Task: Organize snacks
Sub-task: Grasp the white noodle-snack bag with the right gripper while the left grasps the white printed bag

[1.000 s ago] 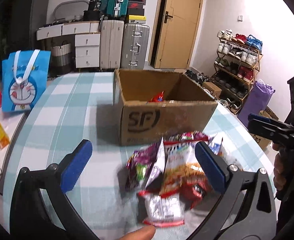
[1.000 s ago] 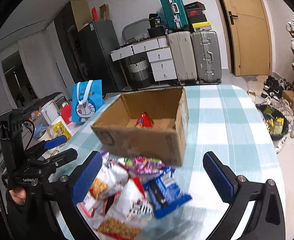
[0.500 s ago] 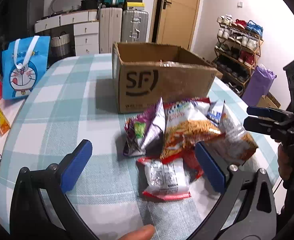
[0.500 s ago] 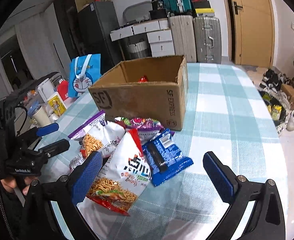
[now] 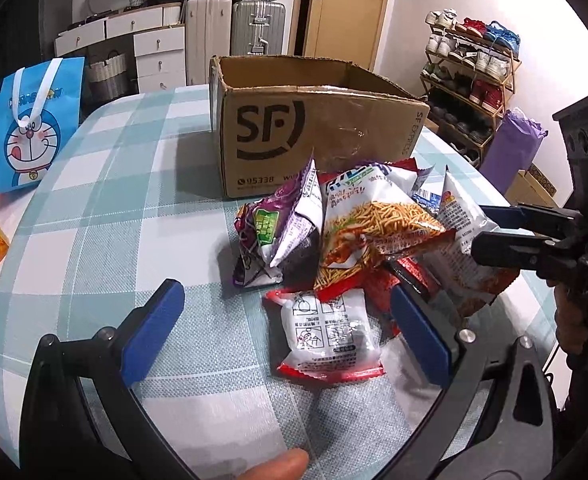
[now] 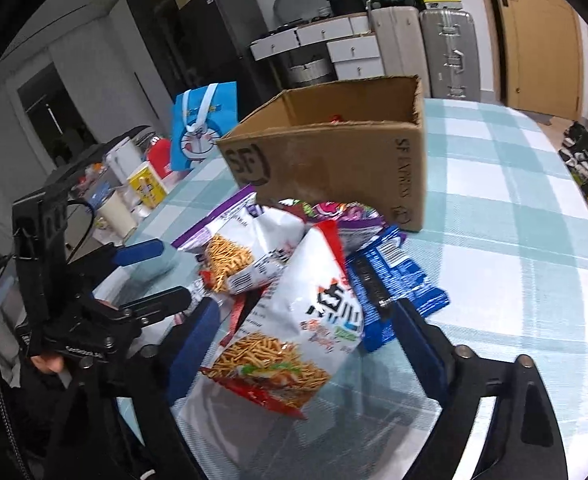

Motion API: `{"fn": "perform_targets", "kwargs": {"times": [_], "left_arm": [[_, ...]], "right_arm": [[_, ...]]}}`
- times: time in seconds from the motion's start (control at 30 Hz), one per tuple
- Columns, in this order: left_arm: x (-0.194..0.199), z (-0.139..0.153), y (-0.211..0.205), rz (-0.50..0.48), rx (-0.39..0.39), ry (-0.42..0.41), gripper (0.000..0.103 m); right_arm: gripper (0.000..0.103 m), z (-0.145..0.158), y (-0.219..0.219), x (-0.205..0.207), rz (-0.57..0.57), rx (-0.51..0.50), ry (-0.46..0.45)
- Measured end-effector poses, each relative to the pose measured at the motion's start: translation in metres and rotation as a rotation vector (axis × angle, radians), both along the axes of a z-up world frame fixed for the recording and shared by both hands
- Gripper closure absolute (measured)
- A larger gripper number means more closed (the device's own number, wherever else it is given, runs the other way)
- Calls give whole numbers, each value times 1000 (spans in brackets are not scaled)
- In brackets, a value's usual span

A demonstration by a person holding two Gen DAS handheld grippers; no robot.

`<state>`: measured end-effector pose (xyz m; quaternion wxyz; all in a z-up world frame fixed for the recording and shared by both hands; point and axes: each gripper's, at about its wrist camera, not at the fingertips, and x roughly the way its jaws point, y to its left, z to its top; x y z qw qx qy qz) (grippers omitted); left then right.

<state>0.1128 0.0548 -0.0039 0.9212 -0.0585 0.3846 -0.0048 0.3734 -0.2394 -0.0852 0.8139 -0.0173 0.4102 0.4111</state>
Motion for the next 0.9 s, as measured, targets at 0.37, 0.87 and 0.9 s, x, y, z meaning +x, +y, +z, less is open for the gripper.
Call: {"fn": "perform_targets", "kwargs": {"times": [0.37, 0.87, 0.9], "left_arm": [[6, -11, 2, -11, -8, 42, 0], [14, -26, -2, -44, -1, 108, 3], [14, -27, -2, -49, -2, 110, 4]], "right_arm": [[18, -6, 3, 0, 37, 26, 49], [15, -6, 7, -3, 60, -17, 40], [14, -6, 6, -2, 57, -20, 40]]}}
